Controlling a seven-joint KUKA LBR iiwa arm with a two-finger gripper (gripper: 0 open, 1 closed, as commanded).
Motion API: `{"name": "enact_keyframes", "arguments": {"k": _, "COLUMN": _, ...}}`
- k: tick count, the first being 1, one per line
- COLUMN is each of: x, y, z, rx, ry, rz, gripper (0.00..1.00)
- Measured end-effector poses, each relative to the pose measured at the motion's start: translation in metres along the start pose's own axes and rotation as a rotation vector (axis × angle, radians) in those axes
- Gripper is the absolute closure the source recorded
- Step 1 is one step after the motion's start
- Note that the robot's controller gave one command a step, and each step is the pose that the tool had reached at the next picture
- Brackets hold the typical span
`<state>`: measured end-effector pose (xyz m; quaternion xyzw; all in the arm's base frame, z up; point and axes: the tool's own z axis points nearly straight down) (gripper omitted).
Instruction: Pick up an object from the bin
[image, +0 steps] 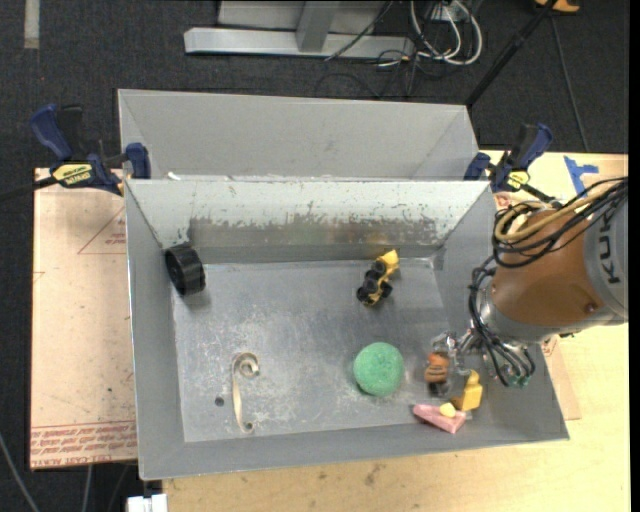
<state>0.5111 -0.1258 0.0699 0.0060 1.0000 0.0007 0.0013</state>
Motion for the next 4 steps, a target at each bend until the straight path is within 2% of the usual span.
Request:
{"name": "enact_keyframes", "arguments": {"k": 1, "x": 0.002, "y": 0.017, "z": -0.047, "rx": -0.001, "ry": 0.009, "rz": 0.002, "gripper": 1.0}}
{"name": "enact_keyframes", "arguments": {"k": 2, "x": -0.029, "y": -0.003, "z": -0.07, "rx": 0.001, "ry": -0.008, "rz": 0.028, "gripper": 1.0}}
{"name": "enact_keyframes", "arguments": {"k": 3, "x": -0.022, "y": 0.004, "z": -0.105, "rx": -0.001, "ry": 0.01, "rz": 0.018, "gripper": 1.0}}
{"name": "enact_keyframes", "arguments": {"k": 4, "x": -0.029, "y": -0.001, "z": -0.081, "rx": 0.003, "ry": -0.01, "rz": -0.02, "gripper": 1.0}}
